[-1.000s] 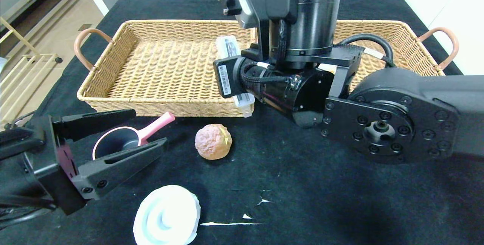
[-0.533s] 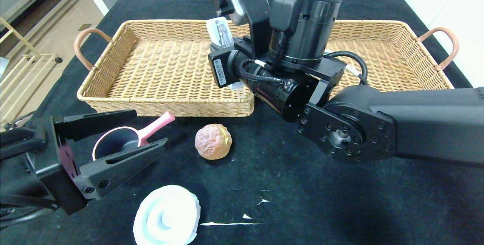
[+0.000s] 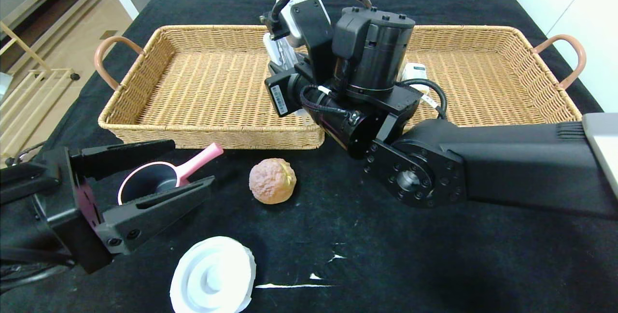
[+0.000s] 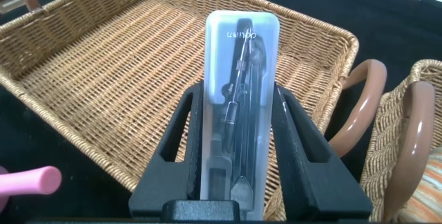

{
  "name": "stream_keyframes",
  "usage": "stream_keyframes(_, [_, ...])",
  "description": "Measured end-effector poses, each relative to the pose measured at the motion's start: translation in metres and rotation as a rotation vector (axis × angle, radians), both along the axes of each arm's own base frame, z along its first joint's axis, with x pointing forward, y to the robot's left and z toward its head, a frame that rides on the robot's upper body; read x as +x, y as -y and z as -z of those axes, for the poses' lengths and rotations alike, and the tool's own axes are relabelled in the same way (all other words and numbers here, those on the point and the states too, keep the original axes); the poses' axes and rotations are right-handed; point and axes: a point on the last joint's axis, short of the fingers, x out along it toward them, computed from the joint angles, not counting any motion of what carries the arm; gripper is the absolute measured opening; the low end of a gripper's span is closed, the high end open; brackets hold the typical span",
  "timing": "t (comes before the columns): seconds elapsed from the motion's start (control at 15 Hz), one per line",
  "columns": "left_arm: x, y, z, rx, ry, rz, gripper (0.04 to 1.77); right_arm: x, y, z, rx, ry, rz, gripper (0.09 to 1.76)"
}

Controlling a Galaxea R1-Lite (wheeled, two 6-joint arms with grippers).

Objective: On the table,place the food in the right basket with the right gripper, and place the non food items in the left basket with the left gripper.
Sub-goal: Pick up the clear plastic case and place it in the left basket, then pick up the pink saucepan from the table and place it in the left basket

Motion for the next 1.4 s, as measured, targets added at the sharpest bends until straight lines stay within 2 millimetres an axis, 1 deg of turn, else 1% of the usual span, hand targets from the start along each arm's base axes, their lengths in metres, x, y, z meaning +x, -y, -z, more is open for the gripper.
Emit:
stream_keyframes(0.4, [0.000, 0.000, 0.000, -0.001, 0.004, 0.000, 1.72, 0.001, -0.002, -0.004, 0.002, 0.019, 0.003, 0.69])
stream_keyframes(0.6, [0.000, 0.000, -0.001, -0.002, 0.005, 0.000, 1.72, 0.002, -0.002, -0.003, -0.002, 0.021, 0.007, 1.02])
stream_keyframes(0.8, [0.000, 0.000, 0.000, -0.002, 0.005, 0.000, 1.72, 0.004, 0.000, -0.003, -0.002, 0.022, 0.021, 1.24])
stream_keyframes(1.0, [0.000, 0.000, 0.000, -0.002, 0.004, 0.000, 1.72, 0.002, 0.004, -0.002, -0.004, 0.013, 0.046, 1.39])
stream_keyframes(1.13, [0.000, 0.000, 0.000, -0.001, 0.004, 0.000, 1.72, -0.004, 0.009, 0.000, -0.035, -0.010, 0.031, 1.46])
stream_keyframes(1.27, [0.000, 0.000, 0.000, 0.000, 0.002, -0.001, 1.72, -0.012, 0.021, 0.004, -0.084, -0.046, -0.006, 1.51])
stream_keyframes(1.4, [0.000, 0.000, 0.000, 0.001, -0.003, -0.002, 1.72, -0.023, 0.042, 0.007, -0.142, -0.093, -0.042, 1.56])
